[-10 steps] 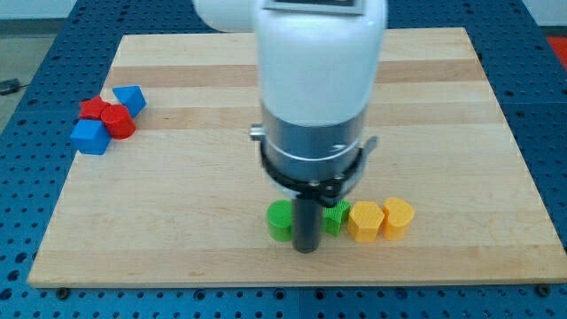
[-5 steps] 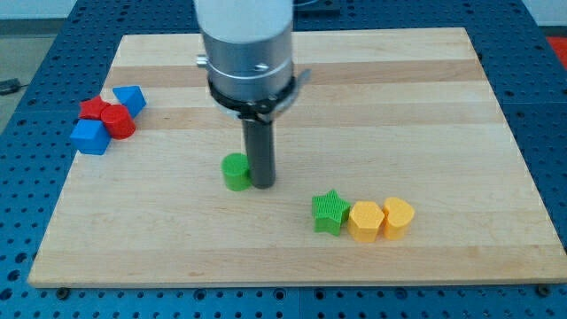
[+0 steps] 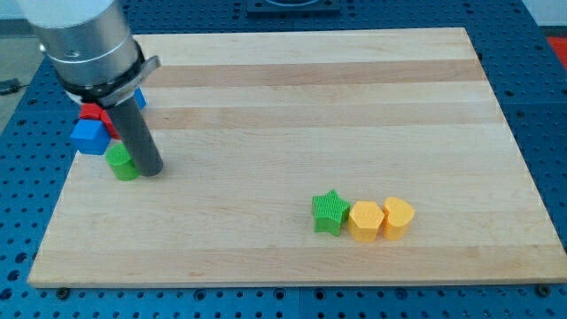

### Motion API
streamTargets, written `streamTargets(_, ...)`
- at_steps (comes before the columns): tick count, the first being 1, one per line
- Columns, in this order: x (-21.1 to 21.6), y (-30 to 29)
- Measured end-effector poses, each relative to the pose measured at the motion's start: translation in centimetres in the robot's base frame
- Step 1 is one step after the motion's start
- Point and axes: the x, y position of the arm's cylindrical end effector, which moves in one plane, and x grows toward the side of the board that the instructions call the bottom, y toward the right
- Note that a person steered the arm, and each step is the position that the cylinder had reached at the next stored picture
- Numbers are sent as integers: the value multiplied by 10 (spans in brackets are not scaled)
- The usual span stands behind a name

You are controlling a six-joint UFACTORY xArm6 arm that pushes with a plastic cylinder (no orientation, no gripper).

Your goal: Move green circle into blue cube

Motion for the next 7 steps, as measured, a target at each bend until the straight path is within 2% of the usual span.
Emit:
streamTargets(2, 25, -26)
streamTargets(4, 11, -66)
streamTargets(5, 3, -66)
streamTargets(6, 14, -62)
streamTargets(7, 63, 9)
